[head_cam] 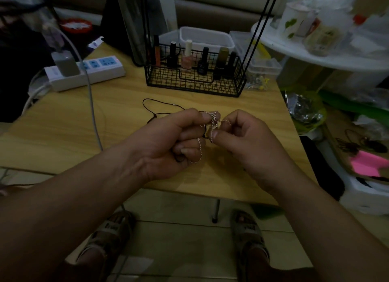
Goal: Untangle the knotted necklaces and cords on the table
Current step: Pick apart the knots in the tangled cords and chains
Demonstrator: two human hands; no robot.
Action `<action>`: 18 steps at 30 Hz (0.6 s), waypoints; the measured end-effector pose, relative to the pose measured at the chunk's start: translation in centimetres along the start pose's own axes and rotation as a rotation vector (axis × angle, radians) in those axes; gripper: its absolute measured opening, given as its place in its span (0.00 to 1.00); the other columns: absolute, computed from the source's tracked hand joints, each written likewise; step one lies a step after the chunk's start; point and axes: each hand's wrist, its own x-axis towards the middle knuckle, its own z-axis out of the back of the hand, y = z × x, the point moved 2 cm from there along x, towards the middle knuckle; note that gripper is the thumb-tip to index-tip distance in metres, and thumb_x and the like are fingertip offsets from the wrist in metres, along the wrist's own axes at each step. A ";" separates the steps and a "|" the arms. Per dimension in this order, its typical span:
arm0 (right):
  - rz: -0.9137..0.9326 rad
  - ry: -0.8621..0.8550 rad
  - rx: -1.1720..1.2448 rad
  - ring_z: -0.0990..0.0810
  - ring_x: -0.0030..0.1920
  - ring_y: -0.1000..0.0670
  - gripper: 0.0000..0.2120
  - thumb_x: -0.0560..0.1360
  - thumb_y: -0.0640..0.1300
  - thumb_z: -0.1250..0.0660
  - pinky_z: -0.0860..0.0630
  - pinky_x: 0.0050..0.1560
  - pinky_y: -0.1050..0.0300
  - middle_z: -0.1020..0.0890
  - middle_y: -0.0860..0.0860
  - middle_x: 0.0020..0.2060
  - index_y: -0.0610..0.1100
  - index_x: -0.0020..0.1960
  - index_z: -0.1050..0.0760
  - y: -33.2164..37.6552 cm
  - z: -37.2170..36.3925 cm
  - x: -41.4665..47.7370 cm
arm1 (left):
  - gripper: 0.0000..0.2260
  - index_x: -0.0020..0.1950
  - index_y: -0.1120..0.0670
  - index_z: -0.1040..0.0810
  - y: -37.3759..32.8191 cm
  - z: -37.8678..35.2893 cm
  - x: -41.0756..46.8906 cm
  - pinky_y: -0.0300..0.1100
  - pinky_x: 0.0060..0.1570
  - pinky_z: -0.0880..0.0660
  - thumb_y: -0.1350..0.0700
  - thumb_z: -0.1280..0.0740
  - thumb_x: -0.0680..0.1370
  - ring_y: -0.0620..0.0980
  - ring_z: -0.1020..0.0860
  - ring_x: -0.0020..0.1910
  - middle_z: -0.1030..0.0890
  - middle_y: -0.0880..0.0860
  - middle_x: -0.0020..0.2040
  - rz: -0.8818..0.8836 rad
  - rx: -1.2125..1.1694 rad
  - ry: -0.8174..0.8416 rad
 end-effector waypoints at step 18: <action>0.417 -0.307 -0.603 0.26 0.30 0.59 0.08 0.78 0.52 0.29 0.35 0.31 0.63 0.21 0.58 0.34 0.51 0.53 0.26 0.1 -0.5 -0.9 | 0.05 0.51 0.53 0.16 0.2 0.7 0.3 0.35 0.23 0.43 0.54 0.32 0.82 0.43 0.45 0.23 0.40 0.46 0.26 -0.073 0.220 -0.106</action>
